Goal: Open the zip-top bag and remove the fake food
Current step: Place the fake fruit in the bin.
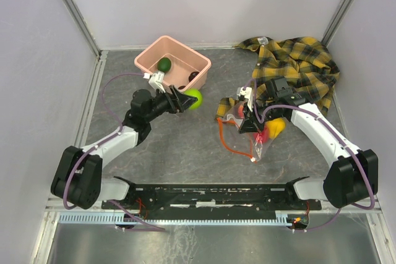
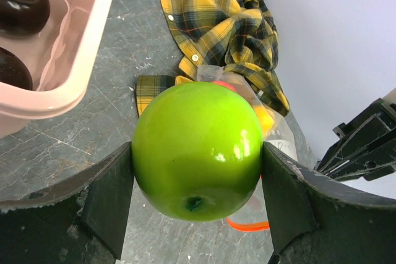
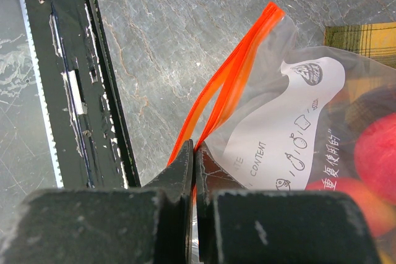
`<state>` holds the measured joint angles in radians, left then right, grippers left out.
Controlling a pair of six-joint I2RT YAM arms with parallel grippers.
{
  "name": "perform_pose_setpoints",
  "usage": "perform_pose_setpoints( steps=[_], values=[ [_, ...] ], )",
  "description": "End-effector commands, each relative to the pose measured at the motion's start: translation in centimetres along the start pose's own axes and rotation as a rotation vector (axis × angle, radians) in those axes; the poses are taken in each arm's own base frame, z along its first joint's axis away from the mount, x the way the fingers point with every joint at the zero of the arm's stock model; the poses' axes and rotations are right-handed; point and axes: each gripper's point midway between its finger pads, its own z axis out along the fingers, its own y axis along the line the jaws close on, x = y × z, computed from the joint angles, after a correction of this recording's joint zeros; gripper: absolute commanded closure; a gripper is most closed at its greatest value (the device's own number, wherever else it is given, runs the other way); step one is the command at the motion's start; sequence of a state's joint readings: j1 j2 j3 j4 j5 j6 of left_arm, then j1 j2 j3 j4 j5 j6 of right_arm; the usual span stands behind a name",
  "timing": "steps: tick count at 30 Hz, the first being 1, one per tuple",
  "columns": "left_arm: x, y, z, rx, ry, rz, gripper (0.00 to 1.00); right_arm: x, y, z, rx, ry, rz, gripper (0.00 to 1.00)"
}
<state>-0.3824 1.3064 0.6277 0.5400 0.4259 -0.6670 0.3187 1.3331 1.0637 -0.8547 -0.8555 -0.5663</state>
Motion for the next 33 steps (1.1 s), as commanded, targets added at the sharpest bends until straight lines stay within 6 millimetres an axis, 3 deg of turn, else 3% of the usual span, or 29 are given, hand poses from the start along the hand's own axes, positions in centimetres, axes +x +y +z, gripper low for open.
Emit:
perform_pose_setpoints(
  steps=[1,33],
  values=[
    [-3.4,-2.0,0.2,0.089,-0.076,-0.037,0.72,-1.7,0.1,-0.6,0.01,-0.034,-0.056,0.98],
    [-11.1,3.7,2.5,-0.116,-0.267,-0.123,0.71,-1.6,0.1,-0.7,0.015,-0.031,-0.062,0.98]
  ],
)
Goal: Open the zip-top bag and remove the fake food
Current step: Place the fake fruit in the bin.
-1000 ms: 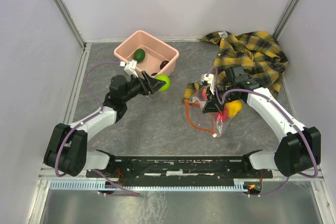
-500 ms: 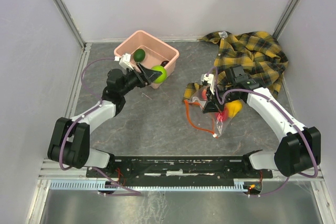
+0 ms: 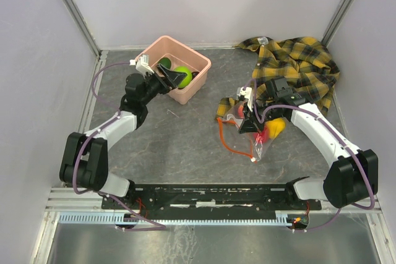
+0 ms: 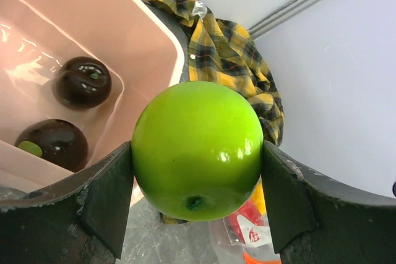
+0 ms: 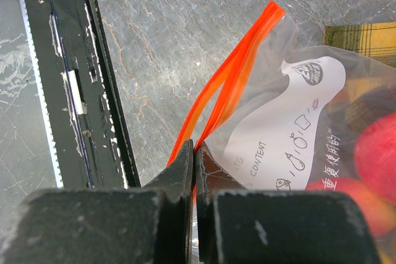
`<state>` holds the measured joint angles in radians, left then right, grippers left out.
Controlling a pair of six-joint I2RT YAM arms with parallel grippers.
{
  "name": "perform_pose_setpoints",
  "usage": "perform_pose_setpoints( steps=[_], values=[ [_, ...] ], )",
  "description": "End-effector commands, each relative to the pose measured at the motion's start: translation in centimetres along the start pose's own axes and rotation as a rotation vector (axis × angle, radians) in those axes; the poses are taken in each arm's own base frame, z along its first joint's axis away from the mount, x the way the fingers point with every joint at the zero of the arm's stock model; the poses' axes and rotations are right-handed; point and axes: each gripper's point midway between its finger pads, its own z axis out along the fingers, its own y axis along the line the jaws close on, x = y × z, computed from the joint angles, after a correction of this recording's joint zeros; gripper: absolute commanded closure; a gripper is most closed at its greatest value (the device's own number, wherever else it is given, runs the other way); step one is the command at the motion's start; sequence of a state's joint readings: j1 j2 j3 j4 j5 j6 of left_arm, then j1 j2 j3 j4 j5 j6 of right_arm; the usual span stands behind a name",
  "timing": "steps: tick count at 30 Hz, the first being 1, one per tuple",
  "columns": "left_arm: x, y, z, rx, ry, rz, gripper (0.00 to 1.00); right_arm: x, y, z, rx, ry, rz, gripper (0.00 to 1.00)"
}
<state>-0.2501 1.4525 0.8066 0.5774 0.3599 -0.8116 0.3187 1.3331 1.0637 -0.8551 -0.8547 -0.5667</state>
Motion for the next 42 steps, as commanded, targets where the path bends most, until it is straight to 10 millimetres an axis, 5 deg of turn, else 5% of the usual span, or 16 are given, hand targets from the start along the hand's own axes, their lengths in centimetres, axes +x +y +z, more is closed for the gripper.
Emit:
perform_pose_setpoints(
  steps=[1,19,21,23,26,36,42],
  values=[
    [-2.7,-0.4,1.0,-0.02,-0.086,0.002,0.7,-1.7,0.1,-0.8,0.015,-0.033,-0.064,0.98],
    [-5.5,4.0,3.2,-0.289,-0.121,0.072,0.66,-1.7,0.1,-0.8,0.019,-0.032,-0.065,0.98],
    [-6.4,4.7,3.3,-0.345,-0.137,0.107,0.63,-1.7,0.1,-0.8,0.019,-0.033,-0.067,0.98],
    [-7.2,5.1,3.5,-0.384,-0.145,0.157,0.45,-1.7,0.1,-0.8,0.019,-0.034,-0.068,0.98],
    [-8.6,5.0,3.6,-0.422,-0.185,0.214,0.01,-1.8,0.1,-0.9,0.02,-0.034,-0.068,0.98],
    [-12.3,2.2,1.5,-0.399,-0.317,0.317,0.01,-1.9,0.2,-0.9,0.02,-0.039,-0.073,0.98],
    [-11.2,-0.3,-2.6,-0.241,-0.425,0.31,0.01,-1.7,0.1,-0.8,0.019,-0.031,-0.066,0.98]
  ],
)
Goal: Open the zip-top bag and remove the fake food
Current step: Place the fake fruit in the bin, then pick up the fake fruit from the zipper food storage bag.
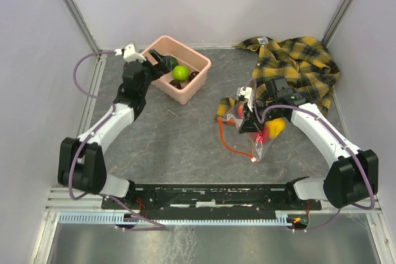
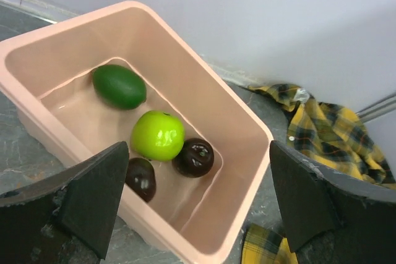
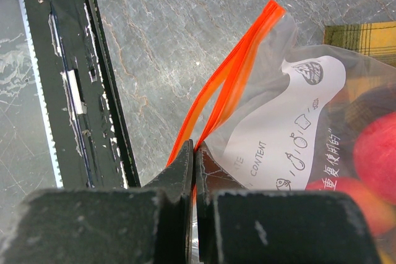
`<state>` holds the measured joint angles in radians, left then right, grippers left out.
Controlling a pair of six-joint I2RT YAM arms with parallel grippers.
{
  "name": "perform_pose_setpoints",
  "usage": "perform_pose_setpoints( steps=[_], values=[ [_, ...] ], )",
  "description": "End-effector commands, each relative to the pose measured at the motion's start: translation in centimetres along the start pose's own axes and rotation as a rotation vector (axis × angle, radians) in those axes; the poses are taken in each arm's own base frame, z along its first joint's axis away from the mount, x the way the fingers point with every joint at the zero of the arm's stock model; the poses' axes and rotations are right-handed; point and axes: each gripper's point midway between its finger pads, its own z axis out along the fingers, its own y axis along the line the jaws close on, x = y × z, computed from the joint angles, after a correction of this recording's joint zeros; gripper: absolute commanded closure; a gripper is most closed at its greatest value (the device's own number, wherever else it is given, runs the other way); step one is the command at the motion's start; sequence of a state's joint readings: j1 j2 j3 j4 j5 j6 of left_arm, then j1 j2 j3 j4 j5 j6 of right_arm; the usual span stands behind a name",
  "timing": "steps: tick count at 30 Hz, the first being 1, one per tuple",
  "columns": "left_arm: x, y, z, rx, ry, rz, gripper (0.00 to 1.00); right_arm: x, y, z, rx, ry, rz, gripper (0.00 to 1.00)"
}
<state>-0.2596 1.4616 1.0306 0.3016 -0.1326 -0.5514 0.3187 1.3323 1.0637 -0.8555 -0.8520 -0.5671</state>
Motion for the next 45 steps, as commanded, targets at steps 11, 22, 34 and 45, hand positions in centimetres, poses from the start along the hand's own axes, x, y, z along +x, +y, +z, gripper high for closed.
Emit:
perform_pose_setpoints(
  steps=[11,22,34,45],
  values=[
    [2.2,-13.0,-14.2,0.714,-0.063,0.068,0.04,-2.0,0.3,-1.1,0.021,-0.043,-0.079,0.98],
    [11.0,-14.7,-22.6,0.887,-0.109,0.123,0.07,-2.1,0.5,-1.1,0.017,-0.048,-0.081,0.98],
    [16.9,-15.0,-25.0,0.892,-0.052,0.168,0.07,-2.0,0.5,-1.1,0.014,-0.047,-0.081,0.98],
    [19.3,-15.0,-24.8,0.865,-0.057,0.251,0.07,-1.9,0.4,-1.0,0.014,-0.042,-0.078,0.98]
  ],
)
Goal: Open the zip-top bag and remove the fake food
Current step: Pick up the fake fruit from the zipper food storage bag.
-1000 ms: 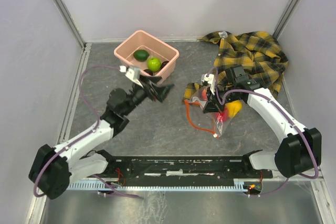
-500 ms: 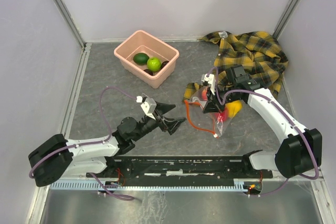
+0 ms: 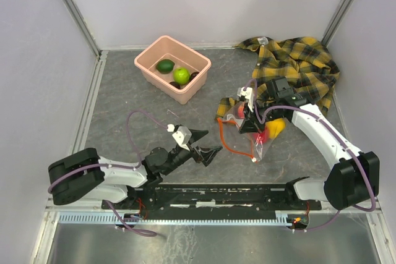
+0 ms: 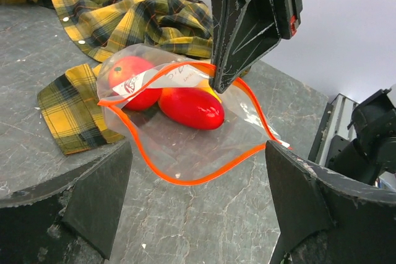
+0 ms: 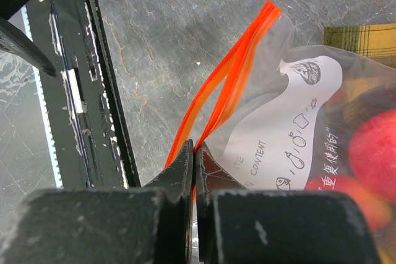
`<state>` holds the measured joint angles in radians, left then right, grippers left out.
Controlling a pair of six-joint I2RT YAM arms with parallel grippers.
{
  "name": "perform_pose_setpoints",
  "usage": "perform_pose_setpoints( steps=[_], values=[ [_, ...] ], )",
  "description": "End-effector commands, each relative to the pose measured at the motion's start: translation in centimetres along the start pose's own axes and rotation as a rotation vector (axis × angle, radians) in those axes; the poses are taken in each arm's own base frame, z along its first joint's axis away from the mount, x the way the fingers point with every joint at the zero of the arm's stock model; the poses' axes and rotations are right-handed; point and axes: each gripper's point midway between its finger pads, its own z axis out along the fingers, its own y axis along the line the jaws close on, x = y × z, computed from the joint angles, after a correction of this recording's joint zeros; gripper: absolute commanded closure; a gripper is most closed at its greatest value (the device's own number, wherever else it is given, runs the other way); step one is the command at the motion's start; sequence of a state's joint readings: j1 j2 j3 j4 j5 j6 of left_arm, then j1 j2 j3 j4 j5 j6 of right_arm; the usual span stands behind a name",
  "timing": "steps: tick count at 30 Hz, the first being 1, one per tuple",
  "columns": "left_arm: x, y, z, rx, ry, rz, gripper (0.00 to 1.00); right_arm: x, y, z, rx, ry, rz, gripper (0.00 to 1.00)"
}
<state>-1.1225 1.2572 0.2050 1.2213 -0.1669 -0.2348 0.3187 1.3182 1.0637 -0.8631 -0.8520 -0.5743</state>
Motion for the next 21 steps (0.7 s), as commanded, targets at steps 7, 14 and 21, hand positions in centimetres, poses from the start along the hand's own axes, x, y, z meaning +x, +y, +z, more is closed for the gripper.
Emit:
perform_pose_setpoints(
  steps=[7,14,21],
  values=[
    [-1.1,0.4,0.9,-0.023,-0.11,0.035,0.07,-1.8,0.1,-0.7,0.01,-0.038,-0.064,0.98],
    [0.0,0.9,1.5,-0.049,-0.087,0.016,0.07,-1.8,0.1,-0.7,0.01,-0.038,-0.068,0.98],
    [1.0,1.1,2.1,-0.066,-0.067,-0.004,0.09,-2.0,0.5,-0.9,0.005,-0.049,-0.076,0.98]
  ],
)
